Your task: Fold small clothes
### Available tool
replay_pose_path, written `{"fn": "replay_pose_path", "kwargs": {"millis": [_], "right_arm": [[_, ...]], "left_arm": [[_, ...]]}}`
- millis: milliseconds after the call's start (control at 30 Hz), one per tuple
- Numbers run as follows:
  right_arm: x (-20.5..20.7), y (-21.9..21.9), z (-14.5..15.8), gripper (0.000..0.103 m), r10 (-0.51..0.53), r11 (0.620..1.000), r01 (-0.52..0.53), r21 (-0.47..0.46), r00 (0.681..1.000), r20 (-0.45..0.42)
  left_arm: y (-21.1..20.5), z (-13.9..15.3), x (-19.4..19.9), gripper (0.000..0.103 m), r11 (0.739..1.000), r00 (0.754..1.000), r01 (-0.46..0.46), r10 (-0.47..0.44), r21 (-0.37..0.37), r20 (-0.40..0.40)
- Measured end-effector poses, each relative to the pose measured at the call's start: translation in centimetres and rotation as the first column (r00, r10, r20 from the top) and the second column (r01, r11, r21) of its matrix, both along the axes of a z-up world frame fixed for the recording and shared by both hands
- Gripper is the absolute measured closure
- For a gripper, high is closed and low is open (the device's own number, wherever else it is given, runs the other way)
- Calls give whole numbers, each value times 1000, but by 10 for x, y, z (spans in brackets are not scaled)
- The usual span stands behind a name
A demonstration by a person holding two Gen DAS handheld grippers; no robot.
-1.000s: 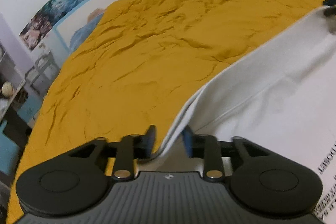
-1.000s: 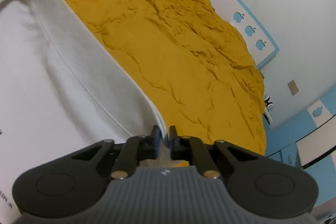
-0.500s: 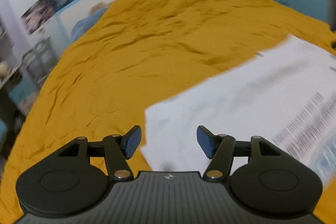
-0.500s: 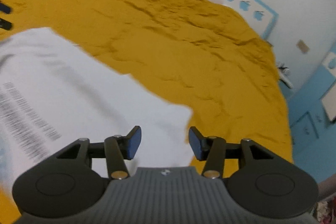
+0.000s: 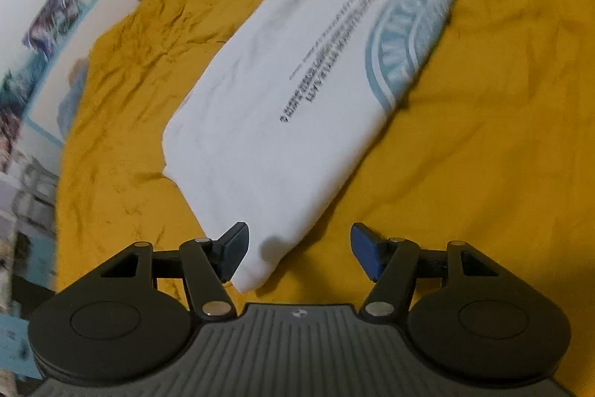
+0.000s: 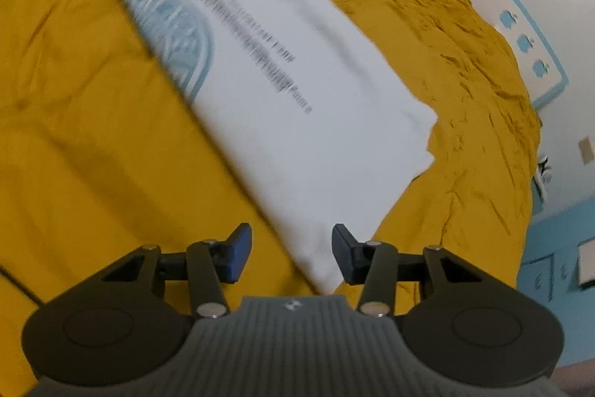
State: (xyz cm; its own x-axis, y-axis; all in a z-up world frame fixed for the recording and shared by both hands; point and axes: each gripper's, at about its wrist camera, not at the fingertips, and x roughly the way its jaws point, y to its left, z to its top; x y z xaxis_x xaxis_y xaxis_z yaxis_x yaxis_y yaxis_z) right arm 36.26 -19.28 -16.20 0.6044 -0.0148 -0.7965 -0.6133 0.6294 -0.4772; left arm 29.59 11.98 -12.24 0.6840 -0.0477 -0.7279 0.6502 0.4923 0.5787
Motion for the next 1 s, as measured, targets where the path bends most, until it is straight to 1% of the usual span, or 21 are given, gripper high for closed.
{"fn": "replay_pose_path", "kwargs": {"millis": [67, 133, 200, 233, 267, 300, 333, 367, 400, 433, 467, 500, 567, 633, 833, 933, 1000], "right_arm": [[-2, 1, -13, 61, 12, 999, -12, -36, 1000, 8], [-2, 2, -24, 61, 37, 997, -35, -72, 999, 19], [-1, 4, -29, 62, 58, 994, -54, -92, 998, 36], [-1, 5, -30, 63, 74, 991, -67, -113, 996, 50], [0, 6, -34, 66, 88, 987, -79, -137, 994, 62], [2, 6, -37, 74, 95, 984, -83, -157, 993, 68], [5, 5, -40, 79, 93, 983, -80, -166, 993, 68], [6, 4, -41, 87, 91, 983, -79, -168, 994, 67], [7, 4, -42, 91, 93, 982, -80, -169, 993, 72], [7, 4, -41, 93, 95, 982, -80, -170, 992, 78], [7, 3, -40, 96, 95, 983, -80, -167, 992, 82], [6, 4, -38, 100, 94, 983, -78, -165, 992, 87], [7, 1, -31, 103, 81, 986, -65, -155, 992, 97], [7, -1, -18, 103, 65, 990, -51, -132, 992, 106], [2, -3, 32, 103, 45, 995, -31, -91, 986, 158], [-10, -5, 52, 103, 42, 996, -29, -84, 987, 157], [-24, -7, 62, 103, 56, 996, -45, -79, 988, 145]], "left_arm": [[-7, -12, 2, 29, 999, 999, -10, 7, 46, 49], [-13, -19, 8, 29, 998, 997, -13, 8, 64, 76], [-16, -25, 19, 31, 997, 996, -27, 21, 67, 84], [-17, -26, 24, 36, 997, 995, -43, 37, 60, 89], [-17, -27, 30, 39, 997, 995, -58, 53, 48, 86], [-16, -27, 34, 48, 997, 995, -73, 70, 31, 73], [-15, -27, 37, 57, 996, 995, -82, 81, 16, 65], [-14, -25, 37, 64, 996, 994, -89, 88, 7, 63], [-14, -24, 35, 74, 996, 994, -90, 90, 4, 65], [-15, -24, 33, 77, 996, 993, -85, 84, 8, 78], [-15, -22, 29, 85, 997, 992, -81, 80, 8, 93], [-14, -19, 25, 88, 997, 992, -80, 79, 3, 103], [-11, -12, 20, 91, 997, 989, -82, 83, -14, 120], [-10, -1, 18, 93, 996, 987, -83, 87, -36, 135], [-11, 34, 8, 95, 999, 982, -46, 50, -24, 180], [-7, 48, -4, 95, 1000, 984, -21, 24, -19, 179], [-2, 57, -17, 95, 1000, 987, 2, 0, -14, 160]]}}
